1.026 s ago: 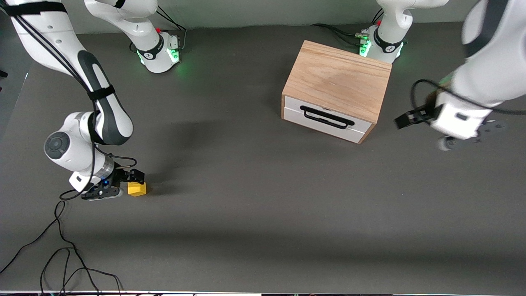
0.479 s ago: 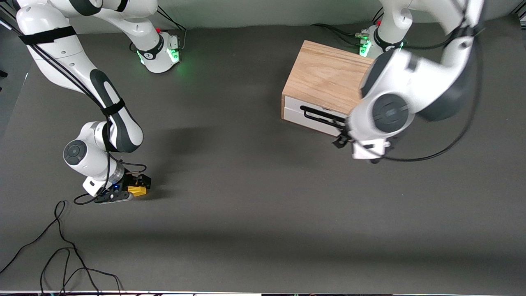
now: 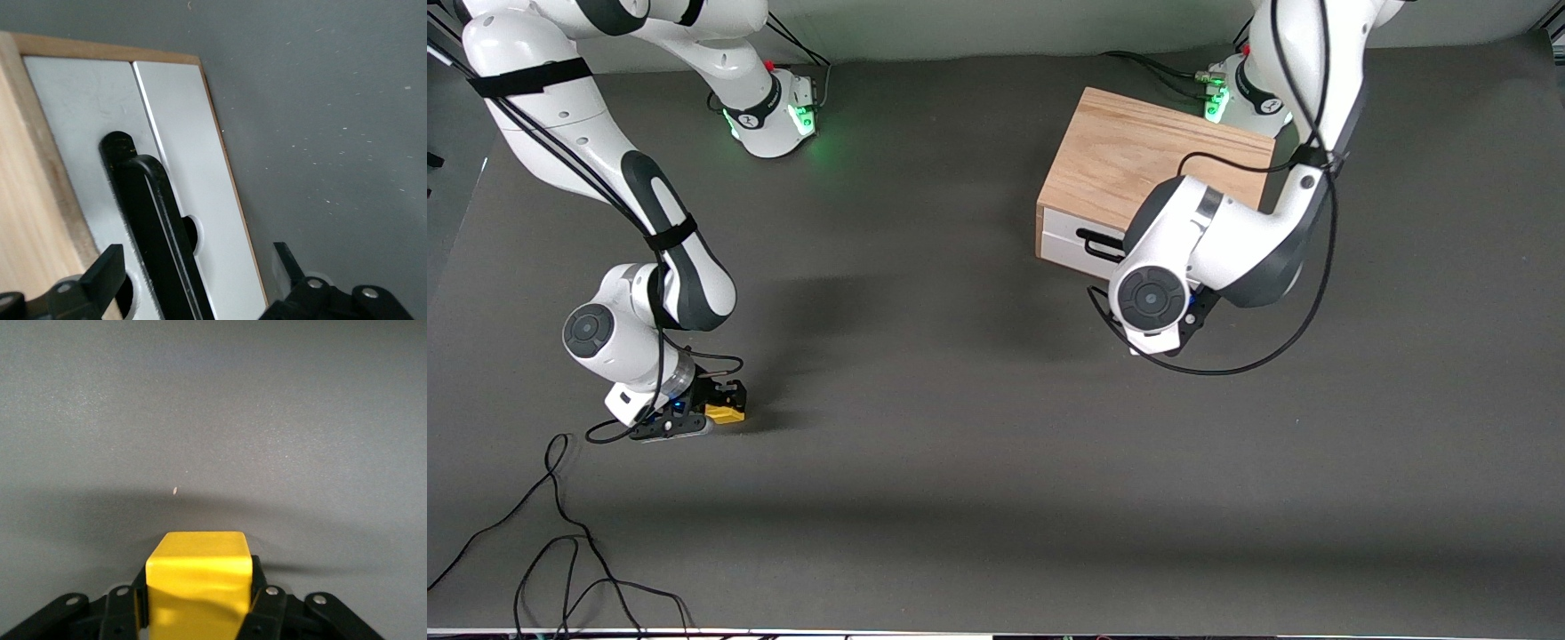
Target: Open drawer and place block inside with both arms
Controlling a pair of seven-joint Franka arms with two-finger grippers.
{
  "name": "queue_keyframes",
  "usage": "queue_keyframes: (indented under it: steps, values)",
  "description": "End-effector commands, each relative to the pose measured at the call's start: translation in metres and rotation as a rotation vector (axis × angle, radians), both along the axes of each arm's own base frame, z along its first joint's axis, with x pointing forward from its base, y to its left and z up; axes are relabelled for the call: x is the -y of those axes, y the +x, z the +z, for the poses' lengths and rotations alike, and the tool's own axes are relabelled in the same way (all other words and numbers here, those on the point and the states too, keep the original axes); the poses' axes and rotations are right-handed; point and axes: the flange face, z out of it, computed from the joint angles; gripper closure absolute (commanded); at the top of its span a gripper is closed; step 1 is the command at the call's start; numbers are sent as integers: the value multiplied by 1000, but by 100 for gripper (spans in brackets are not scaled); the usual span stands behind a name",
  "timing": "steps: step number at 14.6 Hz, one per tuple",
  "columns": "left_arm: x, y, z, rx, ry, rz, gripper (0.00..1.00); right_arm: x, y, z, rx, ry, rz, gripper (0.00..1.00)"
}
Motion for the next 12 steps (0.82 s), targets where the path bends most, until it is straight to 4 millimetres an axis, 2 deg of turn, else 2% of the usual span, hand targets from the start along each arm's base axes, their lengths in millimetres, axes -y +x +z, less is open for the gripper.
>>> queue_keyframes:
  steps: [1, 3, 5, 8, 10, 12]
  values:
    - [-1, -8, -14, -38, -5, 52, 2, -1, 7, 29, 40, 5, 18, 52]
    - [-3, -8, -28, -68, -3, 66, 2, -4, 6, 79, 9, 14, 16, 52]
    - [-4, -9, -44, -87, 6, 67, 2, -6, 7, 137, -11, 21, 19, 52]
    - [-2, -7, -55, -83, 2, 70, 2, -7, 6, 223, -65, 29, 16, 52]
    - [1, -2, -54, -50, -17, 76, 2, -8, -6, 275, -115, 29, -17, 52]
    - [2, 6, -53, -6, -35, 80, 2, -6, -22, 310, -126, 12, -54, 52]
